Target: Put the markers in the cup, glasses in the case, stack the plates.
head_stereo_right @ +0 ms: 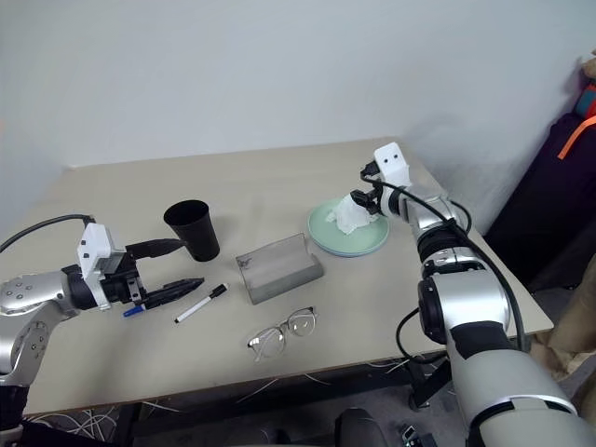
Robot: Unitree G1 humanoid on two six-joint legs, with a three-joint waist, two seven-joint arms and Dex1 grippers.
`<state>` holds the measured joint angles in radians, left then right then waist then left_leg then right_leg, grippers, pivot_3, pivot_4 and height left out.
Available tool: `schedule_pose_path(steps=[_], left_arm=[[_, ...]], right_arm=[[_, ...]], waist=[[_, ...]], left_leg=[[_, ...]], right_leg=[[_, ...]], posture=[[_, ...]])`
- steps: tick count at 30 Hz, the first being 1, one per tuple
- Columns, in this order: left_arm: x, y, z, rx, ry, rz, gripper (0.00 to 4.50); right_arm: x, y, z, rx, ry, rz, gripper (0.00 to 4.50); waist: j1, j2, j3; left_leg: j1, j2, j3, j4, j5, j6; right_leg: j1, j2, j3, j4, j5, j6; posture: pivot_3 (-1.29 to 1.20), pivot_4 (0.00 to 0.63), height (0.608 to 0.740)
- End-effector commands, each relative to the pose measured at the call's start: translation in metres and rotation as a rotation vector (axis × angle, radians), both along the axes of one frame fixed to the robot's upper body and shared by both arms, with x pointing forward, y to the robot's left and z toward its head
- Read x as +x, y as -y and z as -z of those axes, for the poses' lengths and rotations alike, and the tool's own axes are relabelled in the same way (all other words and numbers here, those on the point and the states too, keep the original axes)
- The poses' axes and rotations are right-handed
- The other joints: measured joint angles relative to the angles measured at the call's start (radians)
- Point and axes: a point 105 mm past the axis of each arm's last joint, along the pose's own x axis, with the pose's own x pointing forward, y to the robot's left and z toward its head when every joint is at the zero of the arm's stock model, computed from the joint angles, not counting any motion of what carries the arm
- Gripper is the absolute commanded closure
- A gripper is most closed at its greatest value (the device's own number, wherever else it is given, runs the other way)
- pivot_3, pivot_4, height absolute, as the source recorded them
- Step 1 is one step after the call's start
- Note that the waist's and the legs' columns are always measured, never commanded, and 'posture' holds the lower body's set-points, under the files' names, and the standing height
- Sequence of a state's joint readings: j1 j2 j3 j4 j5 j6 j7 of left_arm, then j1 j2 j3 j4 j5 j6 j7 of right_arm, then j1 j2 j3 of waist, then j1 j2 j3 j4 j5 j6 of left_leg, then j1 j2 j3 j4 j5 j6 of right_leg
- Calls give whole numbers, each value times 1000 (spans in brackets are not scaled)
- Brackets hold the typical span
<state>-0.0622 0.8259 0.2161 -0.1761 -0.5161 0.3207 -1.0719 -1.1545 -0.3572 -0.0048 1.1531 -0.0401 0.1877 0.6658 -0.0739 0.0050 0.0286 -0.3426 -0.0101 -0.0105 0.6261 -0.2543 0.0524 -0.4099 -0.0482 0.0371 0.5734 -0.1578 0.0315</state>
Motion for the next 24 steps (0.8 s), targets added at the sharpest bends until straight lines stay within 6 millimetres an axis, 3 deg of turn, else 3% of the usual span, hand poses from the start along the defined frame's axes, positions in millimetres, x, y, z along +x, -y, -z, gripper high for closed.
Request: schedule_pose_path(steps=[1,4,8,11,19,24], left_arm=[[-1,14,-7,21,38,50,0],[0,19,-5,28,39,64,0],[5,41,0,73,51,121,0],[14,56,5,132,52,127,0],[29,103,25,341,5,189,0],[33,121,22,439,-1,219,0]], right_arm=[[-9,-2,-21,-23,38,-108,67],[-18,0,-22,-37,22,-151,67],[-54,12,-15,-133,-4,-304,67],[-70,16,-15,-130,-38,-338,67],[-76,10,-10,-130,-101,-319,67],[-77,8,-8,-132,-125,-315,67]], waist=[[0,0,0],[2,0,0],[14,0,0],[24,1,0],[24,0,0],[24,0,0]], left_leg=[[0,0,0,0,0,0],[0,0,0,0,0,0],[-1,-1,0,2,0,0],[-1,-2,0,2,0,0],[1,-8,1,4,0,1],[-1,-9,0,4,2,3]], right_leg=[[0,0,0,0,0,0],[0,0,0,0,0,0],[1,0,-2,0,0,0],[1,0,0,0,0,1],[2,2,0,1,0,1],[2,3,1,1,0,1]], posture=[[0,0,732],[0,0,732],[0,0,732],[0,0,732],[0,0,732],[0,0,732]])
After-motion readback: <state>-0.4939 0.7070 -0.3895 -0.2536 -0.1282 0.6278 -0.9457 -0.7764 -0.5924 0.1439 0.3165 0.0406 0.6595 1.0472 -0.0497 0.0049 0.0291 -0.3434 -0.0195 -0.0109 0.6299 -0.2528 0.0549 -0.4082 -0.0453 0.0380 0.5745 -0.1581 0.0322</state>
